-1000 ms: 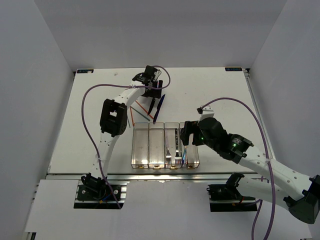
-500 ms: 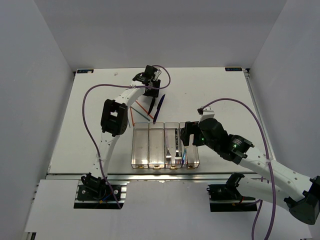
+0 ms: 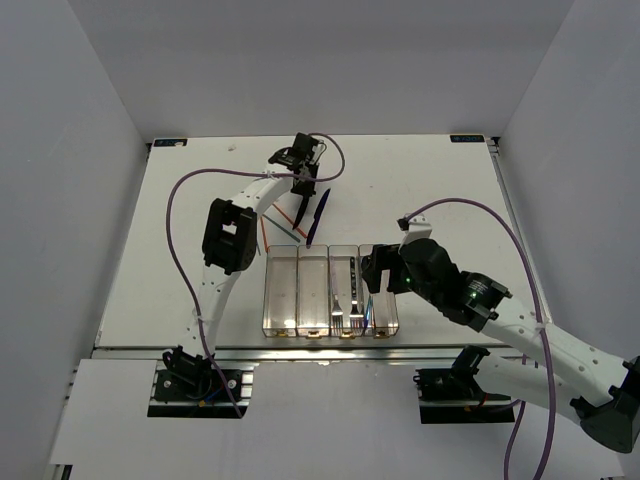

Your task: Sort the eating utensils into containers

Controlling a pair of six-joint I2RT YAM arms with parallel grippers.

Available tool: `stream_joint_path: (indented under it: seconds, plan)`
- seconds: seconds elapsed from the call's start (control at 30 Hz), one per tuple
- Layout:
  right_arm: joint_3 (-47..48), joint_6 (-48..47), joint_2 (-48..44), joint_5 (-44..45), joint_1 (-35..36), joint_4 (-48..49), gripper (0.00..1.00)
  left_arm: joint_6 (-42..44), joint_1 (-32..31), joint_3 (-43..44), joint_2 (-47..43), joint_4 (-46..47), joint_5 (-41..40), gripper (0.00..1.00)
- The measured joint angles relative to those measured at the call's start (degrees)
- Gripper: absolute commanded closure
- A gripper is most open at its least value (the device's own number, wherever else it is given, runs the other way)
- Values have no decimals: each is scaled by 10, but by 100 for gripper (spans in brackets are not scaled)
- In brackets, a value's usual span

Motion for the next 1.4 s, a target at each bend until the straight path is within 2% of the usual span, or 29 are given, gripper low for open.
stream_joint_path:
  seconds: [0.07,0.13,0.17,0.53,1.4]
  plan:
    - [0,0,-1,0,0,0,11,-1,-3,-4,-2,0,0,86]
    - [0,-1,-4,0,0,0,11,-1,-4,-7,-3,0,1,92]
    - [-1,-1,-6,1,0,0,11,-1,-5,-9,-4,0,1,100]
    - [-2,-4,-18,4,0,0,11,-28,-10,-101,-56,42,-5,100]
    - [-20,-12,-25,9,0,9,11,-53,-13,-97,-64,10,-42,100]
